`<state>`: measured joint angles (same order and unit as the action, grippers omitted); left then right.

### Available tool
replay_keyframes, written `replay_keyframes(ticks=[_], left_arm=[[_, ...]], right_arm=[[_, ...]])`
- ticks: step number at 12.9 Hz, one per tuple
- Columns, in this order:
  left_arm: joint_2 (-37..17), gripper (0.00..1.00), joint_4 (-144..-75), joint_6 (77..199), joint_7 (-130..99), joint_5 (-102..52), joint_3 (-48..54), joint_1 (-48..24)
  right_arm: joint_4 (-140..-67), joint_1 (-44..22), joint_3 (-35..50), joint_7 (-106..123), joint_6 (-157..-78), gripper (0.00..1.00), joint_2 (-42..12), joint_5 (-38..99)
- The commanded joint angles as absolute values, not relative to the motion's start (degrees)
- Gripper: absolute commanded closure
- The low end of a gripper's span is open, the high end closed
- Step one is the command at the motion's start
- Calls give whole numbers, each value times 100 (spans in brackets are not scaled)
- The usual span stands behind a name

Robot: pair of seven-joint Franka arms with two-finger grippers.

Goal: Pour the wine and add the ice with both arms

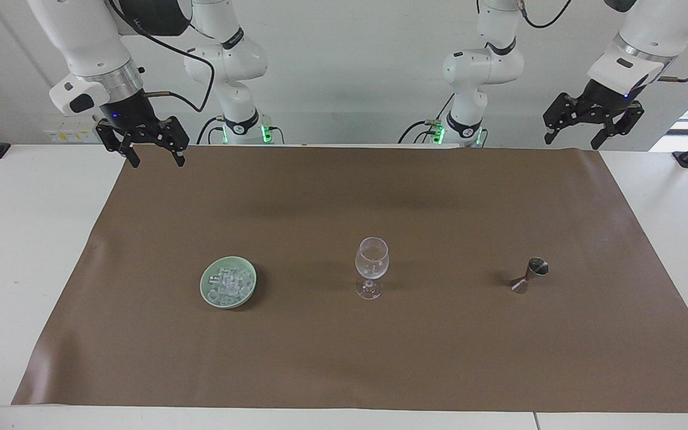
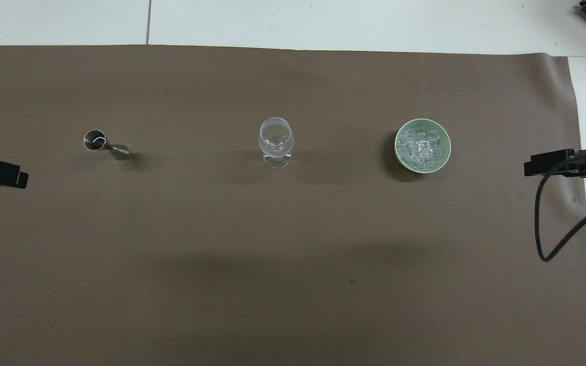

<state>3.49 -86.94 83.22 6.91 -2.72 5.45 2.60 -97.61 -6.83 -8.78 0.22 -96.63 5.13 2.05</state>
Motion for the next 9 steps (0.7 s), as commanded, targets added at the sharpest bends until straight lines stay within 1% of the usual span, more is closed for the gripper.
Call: replay_keyframes(ticks=[1, 9], left_arm=[[483, 0, -8815, 8314, 668, -220, 554, 237], [492, 0, -8850, 8332, 598, -220, 554, 237]], right_arm=[[-9729, -615, -844, 140, -9624, 0, 483, 272], [-9721, -598, -861, 123, -9606, 0, 483, 272]])
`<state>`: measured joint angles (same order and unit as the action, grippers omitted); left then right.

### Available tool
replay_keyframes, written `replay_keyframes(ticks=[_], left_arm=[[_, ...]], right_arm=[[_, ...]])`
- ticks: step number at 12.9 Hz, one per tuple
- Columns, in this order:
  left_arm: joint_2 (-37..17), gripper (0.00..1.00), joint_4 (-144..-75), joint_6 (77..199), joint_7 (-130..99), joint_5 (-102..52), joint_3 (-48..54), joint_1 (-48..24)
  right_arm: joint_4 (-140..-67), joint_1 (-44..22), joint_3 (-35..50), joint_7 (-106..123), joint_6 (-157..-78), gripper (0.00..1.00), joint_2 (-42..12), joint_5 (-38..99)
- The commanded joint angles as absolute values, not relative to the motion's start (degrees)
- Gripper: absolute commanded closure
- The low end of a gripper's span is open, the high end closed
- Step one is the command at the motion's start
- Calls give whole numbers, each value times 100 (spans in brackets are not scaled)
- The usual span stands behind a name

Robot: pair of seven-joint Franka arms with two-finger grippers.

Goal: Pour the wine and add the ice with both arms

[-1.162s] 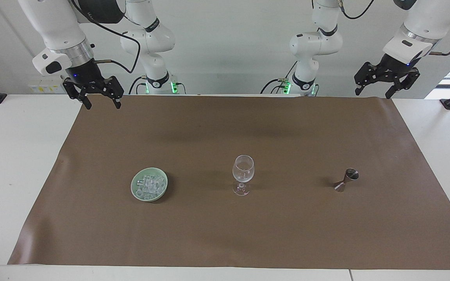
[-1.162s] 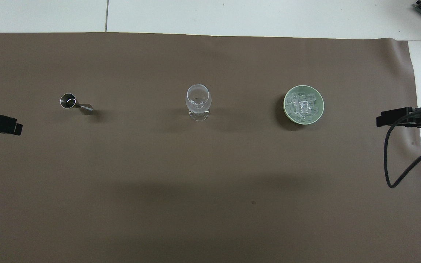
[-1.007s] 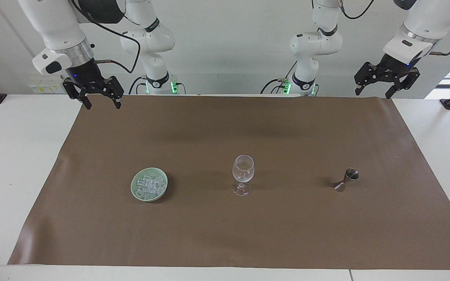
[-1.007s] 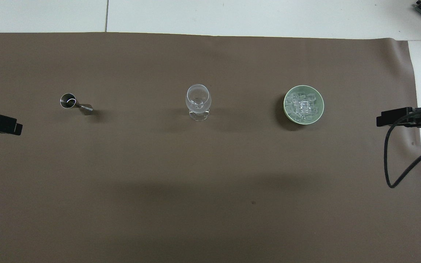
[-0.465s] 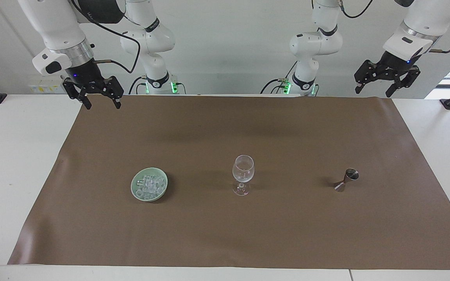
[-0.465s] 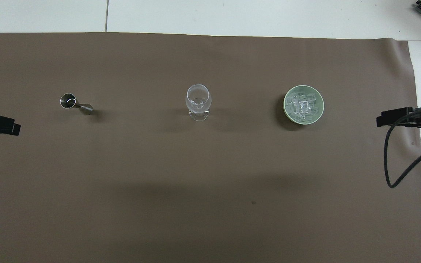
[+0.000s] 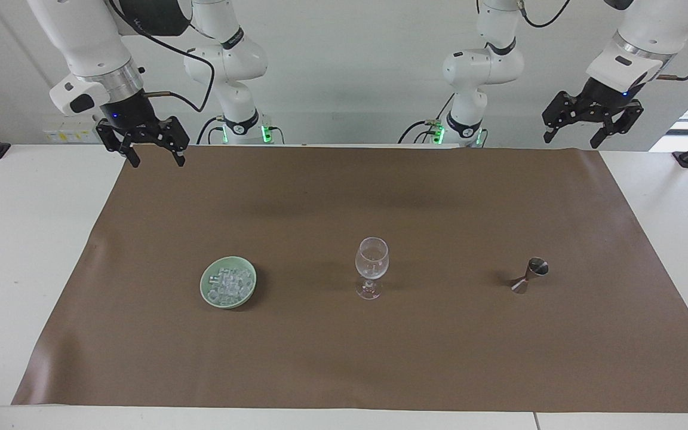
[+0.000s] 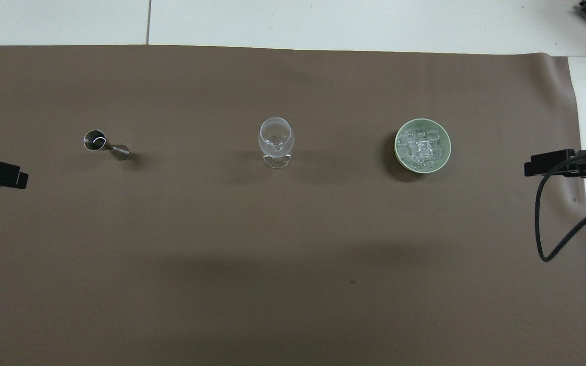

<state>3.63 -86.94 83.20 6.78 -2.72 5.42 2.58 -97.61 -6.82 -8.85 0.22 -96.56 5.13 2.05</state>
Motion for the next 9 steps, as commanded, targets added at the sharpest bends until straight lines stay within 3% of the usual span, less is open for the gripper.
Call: replay_keyframes(ticks=[1, 9], left_arm=[[483, 0, -8859, 8349, 606, -220, 554, 237], [457, 0, -8912, 8648, 712, -272, 492, 272]], right_arm=[[-9721, -606, -861, 123, -9606, 0, 483, 272], [-9721, -615, -844, 123, -9606, 0, 483, 272]])
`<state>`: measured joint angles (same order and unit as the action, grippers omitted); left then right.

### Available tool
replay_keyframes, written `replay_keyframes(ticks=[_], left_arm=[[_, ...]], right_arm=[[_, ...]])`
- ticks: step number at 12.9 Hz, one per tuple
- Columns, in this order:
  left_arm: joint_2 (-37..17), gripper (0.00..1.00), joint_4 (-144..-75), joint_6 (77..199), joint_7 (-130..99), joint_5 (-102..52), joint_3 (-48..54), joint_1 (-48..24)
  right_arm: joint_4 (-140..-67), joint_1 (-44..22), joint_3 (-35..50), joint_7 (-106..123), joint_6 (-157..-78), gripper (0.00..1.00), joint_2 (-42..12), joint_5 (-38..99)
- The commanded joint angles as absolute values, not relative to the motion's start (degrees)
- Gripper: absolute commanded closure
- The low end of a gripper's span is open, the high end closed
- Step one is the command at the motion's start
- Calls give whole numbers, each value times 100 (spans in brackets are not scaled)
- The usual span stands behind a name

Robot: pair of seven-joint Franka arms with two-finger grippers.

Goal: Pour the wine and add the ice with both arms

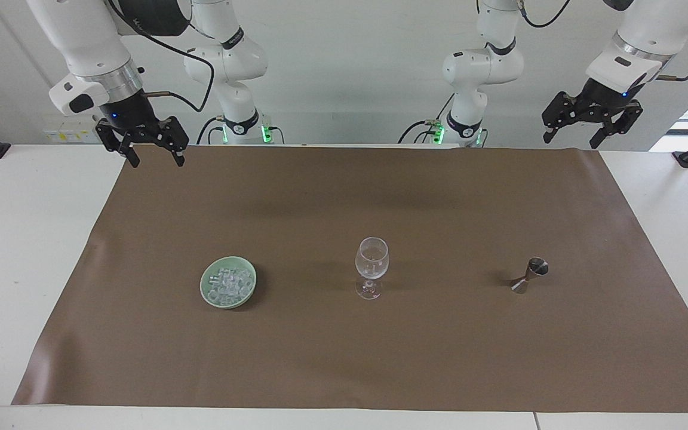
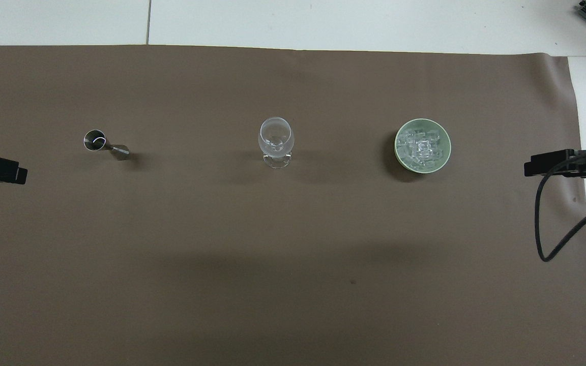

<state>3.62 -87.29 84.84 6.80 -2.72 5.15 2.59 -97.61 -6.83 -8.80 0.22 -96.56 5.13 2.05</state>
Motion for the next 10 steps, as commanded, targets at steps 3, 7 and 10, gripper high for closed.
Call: replay_keyframes(ticks=[3, 7, 10], left_arm=[[413, 0, -9008, 8701, 677, -272, 483, 290], [404, 0, -9105, 8868, 659, -290, 422, 290], [378, 0, -9237, 9113, 651, -290, 352, 299]], right_arm=[[-9721, -615, -844, 123, -9606, 0, 483, 272], [-9721, -615, -835, 123, -9606, 0, 483, 272], [-9721, -615, -844, 123, -9606, 0, 483, 272]])
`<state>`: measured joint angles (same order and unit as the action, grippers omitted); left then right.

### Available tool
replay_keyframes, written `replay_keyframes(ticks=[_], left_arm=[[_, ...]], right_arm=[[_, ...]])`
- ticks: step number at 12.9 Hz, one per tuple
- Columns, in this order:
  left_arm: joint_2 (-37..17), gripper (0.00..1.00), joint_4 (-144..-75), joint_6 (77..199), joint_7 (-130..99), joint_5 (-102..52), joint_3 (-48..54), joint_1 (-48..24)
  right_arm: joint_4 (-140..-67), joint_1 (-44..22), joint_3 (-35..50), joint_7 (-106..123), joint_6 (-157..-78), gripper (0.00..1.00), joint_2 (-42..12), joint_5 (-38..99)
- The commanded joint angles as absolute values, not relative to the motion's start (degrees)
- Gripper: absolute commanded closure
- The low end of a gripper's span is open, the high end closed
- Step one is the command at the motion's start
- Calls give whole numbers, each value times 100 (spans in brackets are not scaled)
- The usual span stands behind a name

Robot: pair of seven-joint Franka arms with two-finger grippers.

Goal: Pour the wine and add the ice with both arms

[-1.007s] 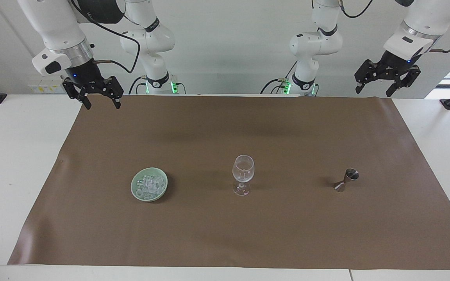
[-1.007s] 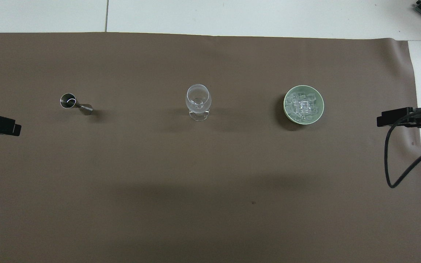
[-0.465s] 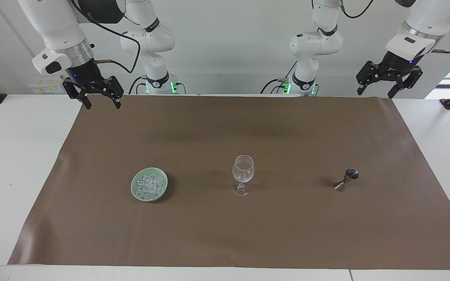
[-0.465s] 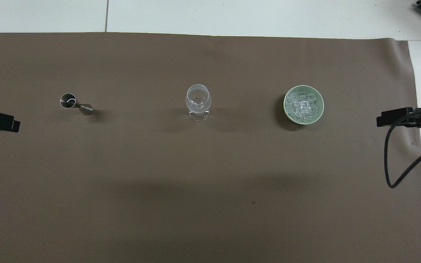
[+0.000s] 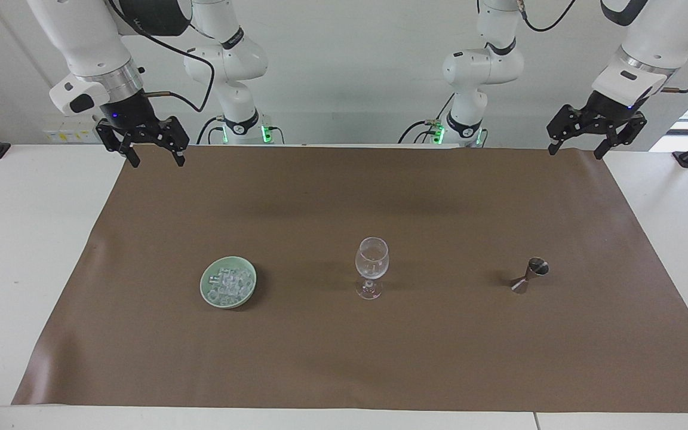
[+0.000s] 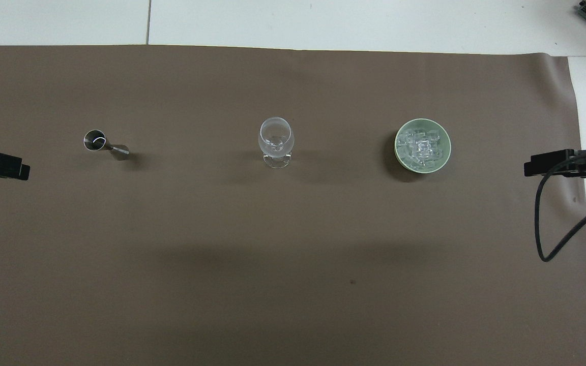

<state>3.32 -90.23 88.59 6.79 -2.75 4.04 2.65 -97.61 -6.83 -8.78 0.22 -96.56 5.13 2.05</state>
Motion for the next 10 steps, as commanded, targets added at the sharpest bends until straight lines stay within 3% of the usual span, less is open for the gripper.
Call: replay_keyframes(ticks=[1, 10], left_arm=[[369, 0, -9263, 9132, 624, -299, 291, 299], [-105, 0, -9606, 9799, -200, -422, -61, 316]], right_arm=[[-9721, -615, -844, 123, -9606, 0, 483, 272], [-9721, -615, -844, 123, -9606, 0, 483, 272]])
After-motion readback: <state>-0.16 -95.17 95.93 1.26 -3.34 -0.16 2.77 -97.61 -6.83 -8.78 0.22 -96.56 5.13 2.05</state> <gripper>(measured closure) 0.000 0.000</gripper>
